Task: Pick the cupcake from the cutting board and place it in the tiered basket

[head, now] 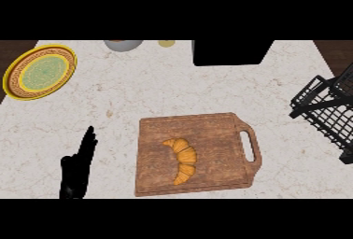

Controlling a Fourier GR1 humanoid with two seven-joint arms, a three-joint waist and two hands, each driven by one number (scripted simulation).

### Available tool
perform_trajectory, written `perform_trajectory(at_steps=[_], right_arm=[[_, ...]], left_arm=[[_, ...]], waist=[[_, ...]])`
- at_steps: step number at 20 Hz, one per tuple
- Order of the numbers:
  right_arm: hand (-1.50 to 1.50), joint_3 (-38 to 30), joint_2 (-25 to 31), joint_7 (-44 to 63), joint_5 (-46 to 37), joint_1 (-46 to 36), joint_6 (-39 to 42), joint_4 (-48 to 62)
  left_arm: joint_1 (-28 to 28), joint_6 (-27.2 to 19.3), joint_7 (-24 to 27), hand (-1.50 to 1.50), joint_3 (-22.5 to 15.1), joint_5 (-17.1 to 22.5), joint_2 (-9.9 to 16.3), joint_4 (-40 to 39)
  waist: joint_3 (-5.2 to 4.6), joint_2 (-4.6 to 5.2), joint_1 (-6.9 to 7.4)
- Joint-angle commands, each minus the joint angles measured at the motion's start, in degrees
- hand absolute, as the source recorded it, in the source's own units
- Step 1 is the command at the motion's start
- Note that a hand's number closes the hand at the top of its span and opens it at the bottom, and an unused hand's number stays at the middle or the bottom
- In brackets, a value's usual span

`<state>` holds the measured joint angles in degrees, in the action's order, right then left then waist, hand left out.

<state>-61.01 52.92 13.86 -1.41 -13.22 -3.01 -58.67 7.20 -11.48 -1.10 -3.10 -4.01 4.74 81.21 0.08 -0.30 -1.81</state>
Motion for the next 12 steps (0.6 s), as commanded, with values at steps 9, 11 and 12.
perform_trajectory(at_steps=[9,11,12], right_arm=[[-1.5,-28.38,7.7,-9.9,13.26,29.48,27.38,14.29],[-1.5,-29.81,8.9,-13.33,14.49,33.32,33.78,19.23],[-1.5,-30.64,10.46,-14.56,14.47,34.18,33.36,22.46]], left_arm=[[1.49,0.66,0.88,0.0,0.89,0.59,0.43,-0.11],[1.01,0.37,2.39,0.0,1.53,0.86,-0.05,-2.31],[0.87,-0.15,0.41,0.0,0.13,0.06,-0.62,0.73]], waist=[[0.0,-0.21,-1.14],[0.07,-0.37,-2.25],[0.07,-0.15,-0.5]])
